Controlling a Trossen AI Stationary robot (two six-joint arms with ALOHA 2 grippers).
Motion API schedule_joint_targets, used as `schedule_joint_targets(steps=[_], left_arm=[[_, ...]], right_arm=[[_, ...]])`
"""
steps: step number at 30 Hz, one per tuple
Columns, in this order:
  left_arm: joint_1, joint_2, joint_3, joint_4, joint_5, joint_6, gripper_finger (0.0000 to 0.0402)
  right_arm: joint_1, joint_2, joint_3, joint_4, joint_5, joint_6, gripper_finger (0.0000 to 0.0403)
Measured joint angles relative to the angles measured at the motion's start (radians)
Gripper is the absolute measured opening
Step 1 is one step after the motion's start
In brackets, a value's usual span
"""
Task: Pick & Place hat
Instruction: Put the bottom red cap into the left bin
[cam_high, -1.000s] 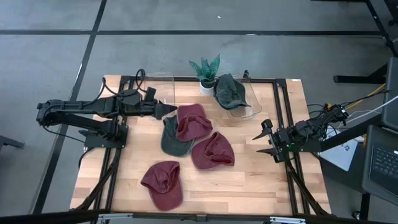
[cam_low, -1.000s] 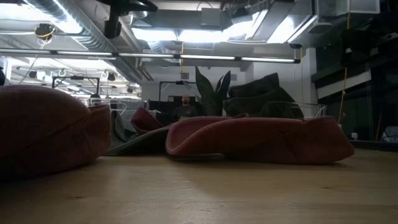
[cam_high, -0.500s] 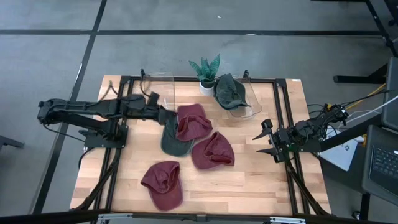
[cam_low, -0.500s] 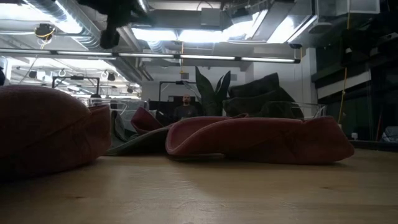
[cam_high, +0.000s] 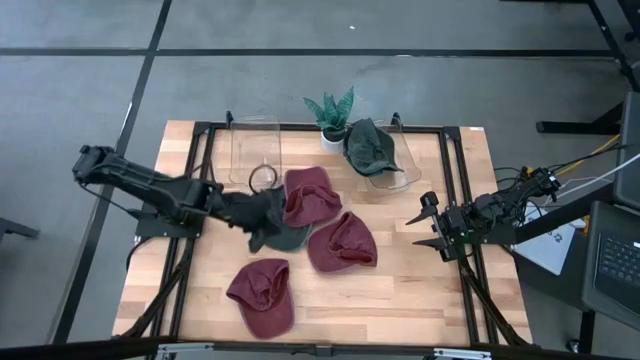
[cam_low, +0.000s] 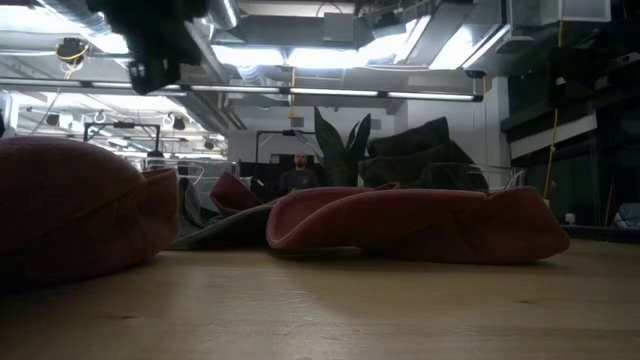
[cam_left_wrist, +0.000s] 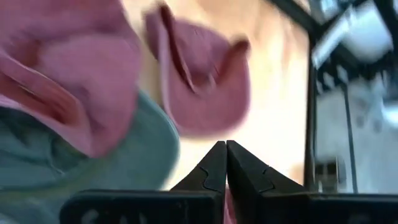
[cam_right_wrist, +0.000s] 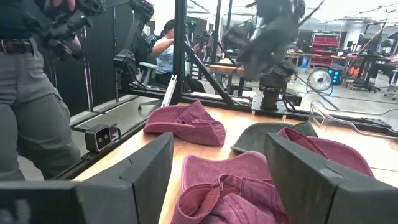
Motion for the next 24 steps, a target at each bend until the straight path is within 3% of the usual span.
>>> schedule_joint_targets(steps=[7,14,20,24], left_arm=[[-0.166,0.011,0.0,-0.106,0.07,0.097,0.0006],[-0.244,0.011,0.0,-0.223,0.107,0.144,0.0018],[-0.305,0.014,0.001,-0.264,0.116,0.206,0.0062],[-0.334,0.054,0.001,-0.293,0.058,0.17,0.0102]], right_arm=[[0.0,0.0,0.0,0.0,0.0,0.0,0.0252],[0.0,0.0,0.0,0.0,0.0,0.0,0.0252],[0.0,0.0,0.0,0.0,0.0,0.0,0.0252],[0.0,0.0,0.0,0.0,0.0,0.0,0.0252]])
